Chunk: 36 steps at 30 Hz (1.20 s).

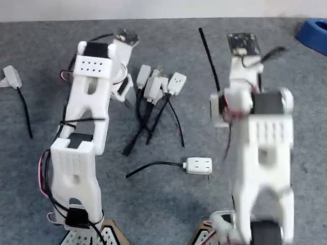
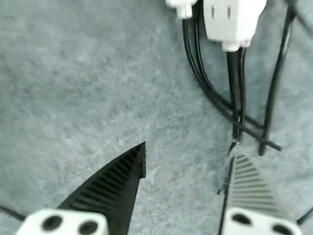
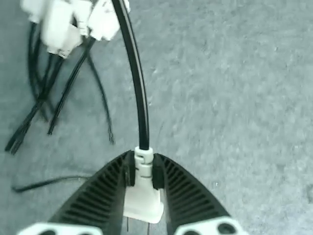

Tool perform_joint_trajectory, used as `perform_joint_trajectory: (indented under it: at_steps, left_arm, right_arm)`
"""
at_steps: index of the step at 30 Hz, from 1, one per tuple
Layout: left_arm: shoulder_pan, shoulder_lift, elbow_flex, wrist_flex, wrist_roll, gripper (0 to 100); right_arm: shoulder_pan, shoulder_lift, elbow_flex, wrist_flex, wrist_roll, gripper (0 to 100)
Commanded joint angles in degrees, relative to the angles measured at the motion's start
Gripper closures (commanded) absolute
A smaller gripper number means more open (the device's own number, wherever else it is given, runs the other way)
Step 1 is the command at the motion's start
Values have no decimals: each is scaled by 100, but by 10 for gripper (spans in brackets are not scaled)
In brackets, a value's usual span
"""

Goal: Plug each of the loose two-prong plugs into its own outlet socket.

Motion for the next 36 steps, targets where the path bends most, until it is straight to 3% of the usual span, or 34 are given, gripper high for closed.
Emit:
perform_joint_trajectory:
  at_steps: [1, 7, 12, 19, 25, 29, 36]
  left_arm:
    - [259, -1077, 22, 105, 229, 726]
    - [971, -2985, 1481, 88, 264, 726]
    - [1789, -4523, 3556, -431, 246, 726]
    - [2044, -5710, 5991, -1767, -193, 726]
    - [2035, -5807, 6563, -2251, -193, 726]
    - [2044, -5807, 6747, -2646, -105, 726]
    - [2334, -5851, 7284, -3877, 1231, 726]
  right_arm:
    - [-233, -1859, 1552, -435, 53, 992]
    - [-356, -3925, 4435, -1569, 9, 992]
    - [-382, -4136, 5033, -1982, 141, 992]
    - [-620, -4110, 5648, -3213, -457, 992]
    - [-479, -3811, 5991, -4769, -1538, 992]
    - [-365, -3442, 5965, -5103, -2488, 992]
    - [-646, -3099, 5921, -5112, -2927, 992]
